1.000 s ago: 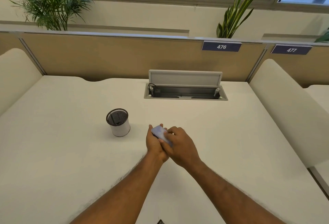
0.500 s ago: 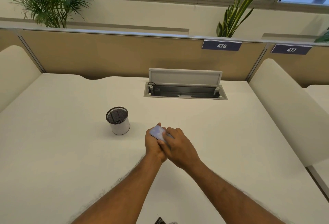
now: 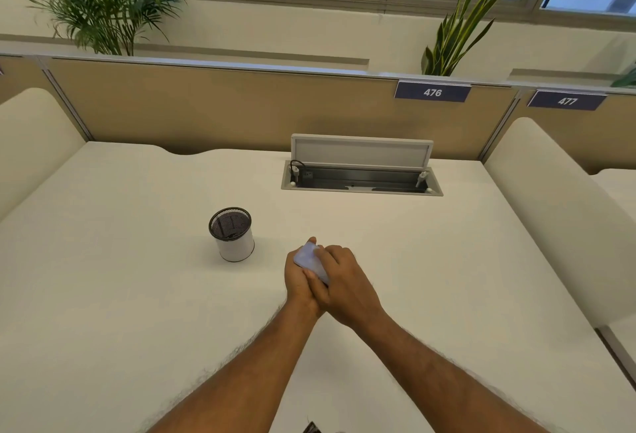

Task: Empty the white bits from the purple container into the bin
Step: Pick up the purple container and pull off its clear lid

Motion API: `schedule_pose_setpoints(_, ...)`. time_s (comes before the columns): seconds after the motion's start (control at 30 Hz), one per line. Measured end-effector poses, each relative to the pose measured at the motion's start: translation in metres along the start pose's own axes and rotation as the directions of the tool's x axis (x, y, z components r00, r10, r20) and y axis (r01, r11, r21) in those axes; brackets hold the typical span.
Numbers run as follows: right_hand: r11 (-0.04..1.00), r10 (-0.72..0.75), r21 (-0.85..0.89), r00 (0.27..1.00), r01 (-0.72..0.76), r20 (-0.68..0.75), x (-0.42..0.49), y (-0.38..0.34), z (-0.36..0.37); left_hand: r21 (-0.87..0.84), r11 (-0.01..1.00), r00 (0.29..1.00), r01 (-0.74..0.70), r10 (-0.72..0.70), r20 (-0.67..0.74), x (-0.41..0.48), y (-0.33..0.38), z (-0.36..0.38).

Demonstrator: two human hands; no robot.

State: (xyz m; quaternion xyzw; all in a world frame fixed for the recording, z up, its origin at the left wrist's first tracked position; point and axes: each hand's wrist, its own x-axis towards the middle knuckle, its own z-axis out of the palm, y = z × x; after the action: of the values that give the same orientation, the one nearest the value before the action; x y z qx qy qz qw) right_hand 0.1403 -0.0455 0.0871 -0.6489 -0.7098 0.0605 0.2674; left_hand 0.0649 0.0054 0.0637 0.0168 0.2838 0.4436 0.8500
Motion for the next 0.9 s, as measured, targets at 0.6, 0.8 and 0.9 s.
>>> schedule_pose_setpoints(0.6,0.970,-0.081,-0.216,0.988,0.108,0.129,0.013,-0.014,-0.006,-0.007,0.989,0.989,-0.146,0.146,0.004,-0.001,0.003,0.007)
schedule_pose_setpoints(0.8,0.976,-0.058,-0.199,0.988,0.086,0.144,0.015,-0.015,-0.003,0.033,0.987,0.986,-0.157,0.159,-0.057,-0.004,0.006,0.007)
schedule_pose_setpoints(0.9,0.982,-0.053,-0.169,0.984,0.082,0.172,0.015,-0.011,-0.001,0.036,0.986,0.985,-0.163,0.165,-0.042,-0.008,0.007,0.009)
